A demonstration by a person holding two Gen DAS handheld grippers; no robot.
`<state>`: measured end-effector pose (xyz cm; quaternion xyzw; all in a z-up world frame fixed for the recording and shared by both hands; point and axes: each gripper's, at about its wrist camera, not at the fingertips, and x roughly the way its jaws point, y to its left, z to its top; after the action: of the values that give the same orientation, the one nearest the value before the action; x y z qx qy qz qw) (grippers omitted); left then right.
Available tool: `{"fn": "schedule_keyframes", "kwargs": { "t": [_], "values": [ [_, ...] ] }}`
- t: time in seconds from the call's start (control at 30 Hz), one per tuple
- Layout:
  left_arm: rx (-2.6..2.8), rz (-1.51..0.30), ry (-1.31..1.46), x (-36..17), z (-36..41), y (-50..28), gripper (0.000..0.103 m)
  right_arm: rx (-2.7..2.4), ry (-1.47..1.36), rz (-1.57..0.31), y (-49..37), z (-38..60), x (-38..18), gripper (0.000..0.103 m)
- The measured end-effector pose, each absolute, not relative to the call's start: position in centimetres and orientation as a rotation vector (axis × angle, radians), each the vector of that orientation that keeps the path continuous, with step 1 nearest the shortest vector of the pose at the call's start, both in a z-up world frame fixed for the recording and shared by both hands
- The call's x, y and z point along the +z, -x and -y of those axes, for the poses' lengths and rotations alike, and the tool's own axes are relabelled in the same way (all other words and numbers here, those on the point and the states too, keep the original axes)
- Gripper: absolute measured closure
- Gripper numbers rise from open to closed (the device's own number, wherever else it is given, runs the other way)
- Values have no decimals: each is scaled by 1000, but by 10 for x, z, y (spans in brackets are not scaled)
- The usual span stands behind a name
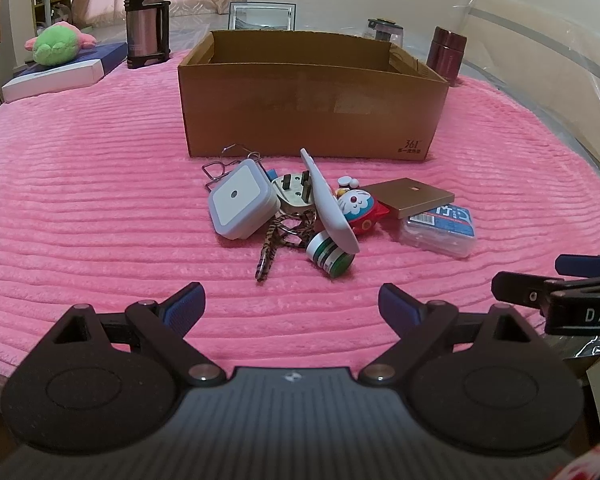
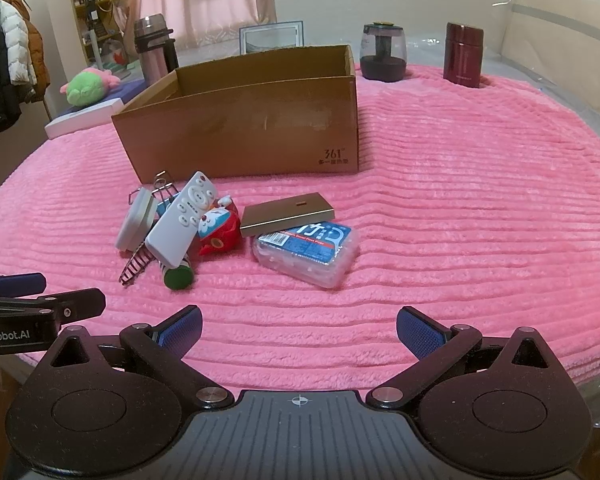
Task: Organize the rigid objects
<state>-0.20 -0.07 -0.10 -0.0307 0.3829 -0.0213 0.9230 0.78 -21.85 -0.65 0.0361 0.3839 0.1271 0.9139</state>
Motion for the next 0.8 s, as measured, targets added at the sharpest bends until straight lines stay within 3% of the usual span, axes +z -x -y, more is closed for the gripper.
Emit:
{"fn": "schedule_keyframes", "kwargs": {
  "t": [0.8],
  "values": [
    [-51,-790,70,-1,2,1,12,261,-73,-791,-9,218,-6,2]
  ]
}}
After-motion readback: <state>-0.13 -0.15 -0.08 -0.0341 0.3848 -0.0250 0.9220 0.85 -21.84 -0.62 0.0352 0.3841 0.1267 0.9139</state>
